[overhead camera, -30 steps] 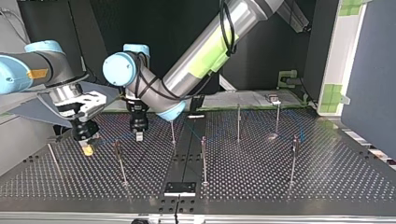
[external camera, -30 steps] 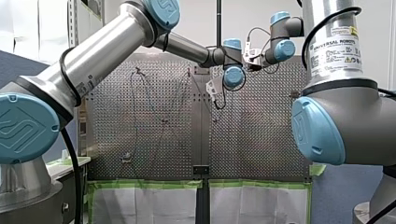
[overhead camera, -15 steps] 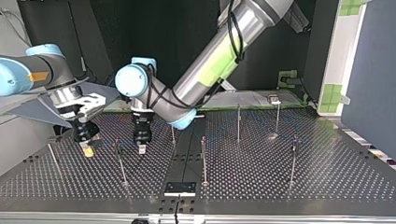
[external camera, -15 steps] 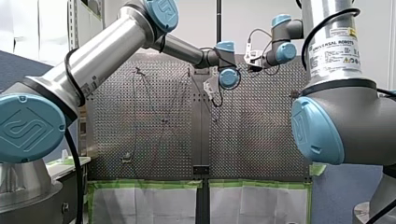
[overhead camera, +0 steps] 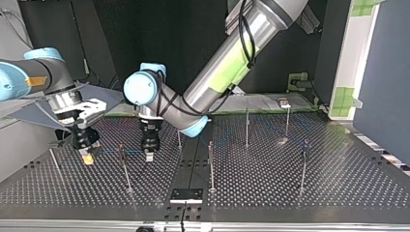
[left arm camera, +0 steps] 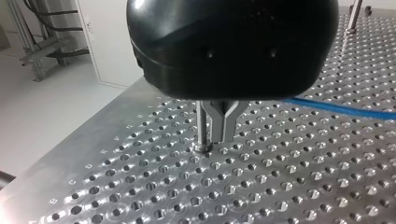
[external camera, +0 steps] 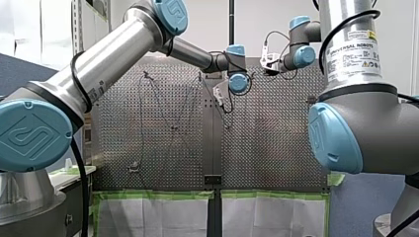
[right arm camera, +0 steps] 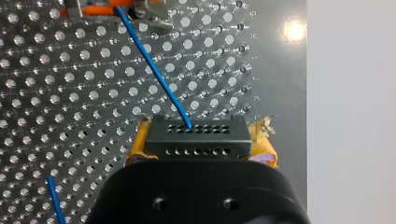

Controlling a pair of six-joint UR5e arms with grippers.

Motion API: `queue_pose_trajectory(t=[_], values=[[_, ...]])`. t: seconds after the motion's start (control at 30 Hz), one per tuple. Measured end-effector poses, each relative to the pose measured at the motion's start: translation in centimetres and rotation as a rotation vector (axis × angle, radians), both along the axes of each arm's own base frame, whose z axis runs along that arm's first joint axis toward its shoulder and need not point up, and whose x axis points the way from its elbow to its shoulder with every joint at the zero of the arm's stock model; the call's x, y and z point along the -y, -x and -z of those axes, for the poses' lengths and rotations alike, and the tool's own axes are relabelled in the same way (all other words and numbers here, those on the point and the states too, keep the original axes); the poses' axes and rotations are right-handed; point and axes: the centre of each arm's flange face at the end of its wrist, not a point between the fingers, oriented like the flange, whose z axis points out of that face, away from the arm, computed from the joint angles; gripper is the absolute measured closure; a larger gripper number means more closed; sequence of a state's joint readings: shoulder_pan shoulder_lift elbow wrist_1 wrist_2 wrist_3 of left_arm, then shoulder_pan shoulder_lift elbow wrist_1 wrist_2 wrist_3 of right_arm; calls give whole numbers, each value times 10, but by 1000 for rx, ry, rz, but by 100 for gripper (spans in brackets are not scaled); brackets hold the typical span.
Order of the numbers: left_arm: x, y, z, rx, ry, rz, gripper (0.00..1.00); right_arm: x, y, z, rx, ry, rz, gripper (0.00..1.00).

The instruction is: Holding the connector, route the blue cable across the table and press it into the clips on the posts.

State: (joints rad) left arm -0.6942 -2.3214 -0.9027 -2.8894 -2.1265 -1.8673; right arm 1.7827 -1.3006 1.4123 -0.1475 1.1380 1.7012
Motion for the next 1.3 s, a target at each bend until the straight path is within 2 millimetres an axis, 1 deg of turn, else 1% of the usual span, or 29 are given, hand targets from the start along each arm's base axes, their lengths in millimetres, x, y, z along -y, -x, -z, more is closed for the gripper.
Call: queue_pose_trajectory(t=[0.03, 0.1, 0.13, 0.17, 0.2, 0.23, 0.27, 0.53, 0.67, 0.83, 1.13, 1.3], values=[[1, 1, 0, -3, -2, 4, 70, 0, 0, 0, 0, 0, 0, 100], [3, 5, 2, -13, -8, 12, 45, 0, 0, 1, 0, -1, 0, 100], [4, 6, 2, -19, -10, 14, 45, 0, 0, 1, 0, -1, 0, 100], [4, 8, 3, -27, -13, 17, 21, 0, 0, 1, 0, -2, 0, 100], [4, 9, 4, -32, -15, 18, 7, 0, 0, 1, 0, -2, 0, 100], [4, 9, 5, -37, -18, 18, 7, 1, 0, 1, 0, -2, 0, 100], [4, 10, 5, -44, -22, 19, 0, 1, 0, 2, 0, -3, 0, 100], [3, 19, 7, -85, -53, 27, 0, 1, 0, 2, -1, -4, 0, 100], [6, 30, 3, -104, -70, 38, 0, 1, 0, 3, -1, -5, -1, 100], [7, 48, -4, -123, -91, 56, 0, 1, 0, 3, -1, -5, -1, 100], [9, 75, -29, -73, -67, 128, 0, 2, 0, 4, -1, -7, -1, 100], [-2, 81, -44, -41, -39, 127, 0, 1, 0, 4, -2, -9, 1, 100]])
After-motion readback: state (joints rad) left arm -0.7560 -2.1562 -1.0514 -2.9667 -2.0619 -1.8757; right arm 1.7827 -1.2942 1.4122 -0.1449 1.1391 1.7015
